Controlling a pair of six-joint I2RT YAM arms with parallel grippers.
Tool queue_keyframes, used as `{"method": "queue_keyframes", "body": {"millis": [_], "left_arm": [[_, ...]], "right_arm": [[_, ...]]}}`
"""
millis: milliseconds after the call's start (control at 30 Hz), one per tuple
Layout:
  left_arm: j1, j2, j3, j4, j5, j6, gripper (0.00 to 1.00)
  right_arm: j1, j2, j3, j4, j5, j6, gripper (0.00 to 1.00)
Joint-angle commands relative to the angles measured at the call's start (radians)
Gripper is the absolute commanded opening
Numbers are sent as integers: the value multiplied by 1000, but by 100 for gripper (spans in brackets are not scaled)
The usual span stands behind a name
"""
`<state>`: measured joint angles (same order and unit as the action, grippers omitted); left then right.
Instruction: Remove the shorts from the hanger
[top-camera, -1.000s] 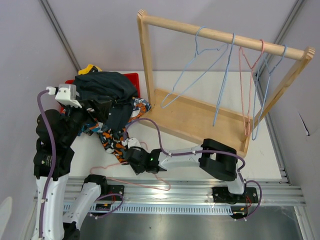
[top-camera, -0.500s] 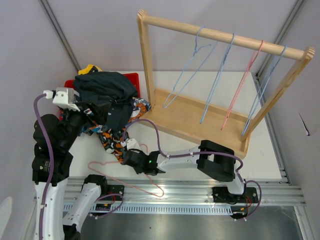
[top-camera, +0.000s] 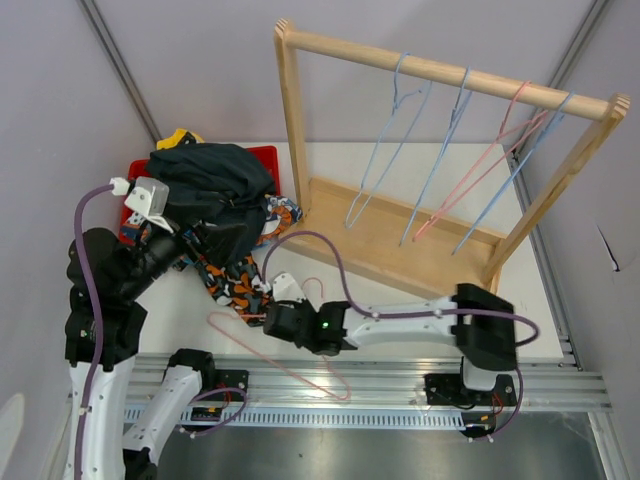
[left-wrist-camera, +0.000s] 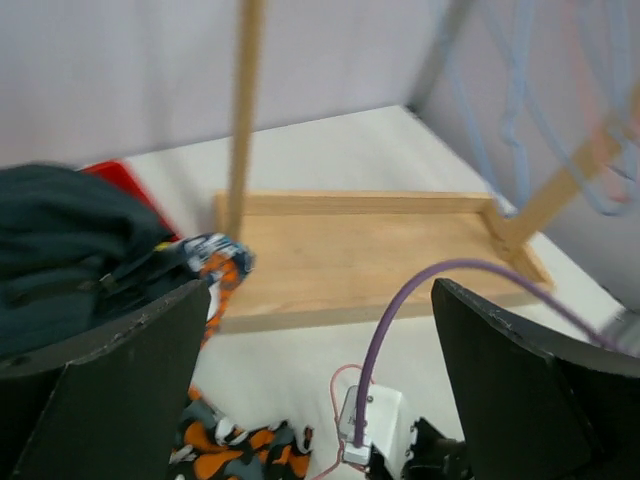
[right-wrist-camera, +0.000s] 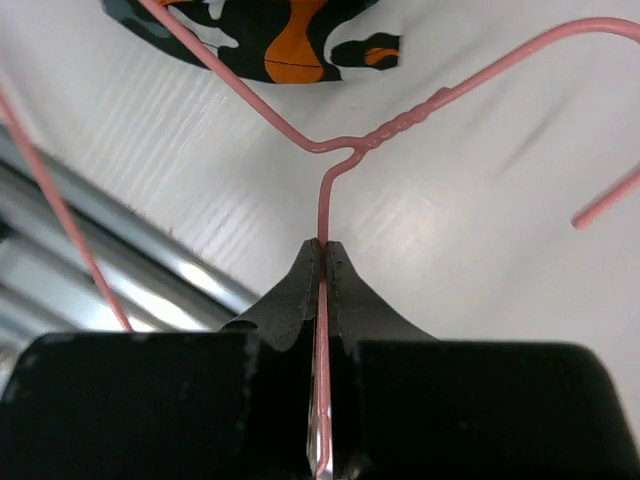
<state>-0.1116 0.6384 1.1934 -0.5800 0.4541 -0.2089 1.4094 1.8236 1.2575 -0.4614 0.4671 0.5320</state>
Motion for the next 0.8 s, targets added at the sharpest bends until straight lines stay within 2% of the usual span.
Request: {"method": "queue_keyframes", "body": {"millis": [0,33,133,300,500,633,767], "left_arm": [[-14,30,18,135,315,-32,99],[-14,41,18,150,404,-49,99],[-16,79,8,213,527,-104,99],[-25,115,-44,310,613,-159,99],[-48,133,-121,477,760,-256,99],[-98,159,-158,496,775,-282,99],[-195,179,-196,502,770,-271,99]], "right_arm": [[48,-229,22,-150,161,25,0],[57,-263,28,-172,180,32,0],[102,-383,48,-264,252,66,0],[186,-532,75,-356,337,103,0],[270,-586,137,-448,433,143,0],[307,-618,169,-471,476,143,0],[319,-630,224,-484,508,97,0]]}}
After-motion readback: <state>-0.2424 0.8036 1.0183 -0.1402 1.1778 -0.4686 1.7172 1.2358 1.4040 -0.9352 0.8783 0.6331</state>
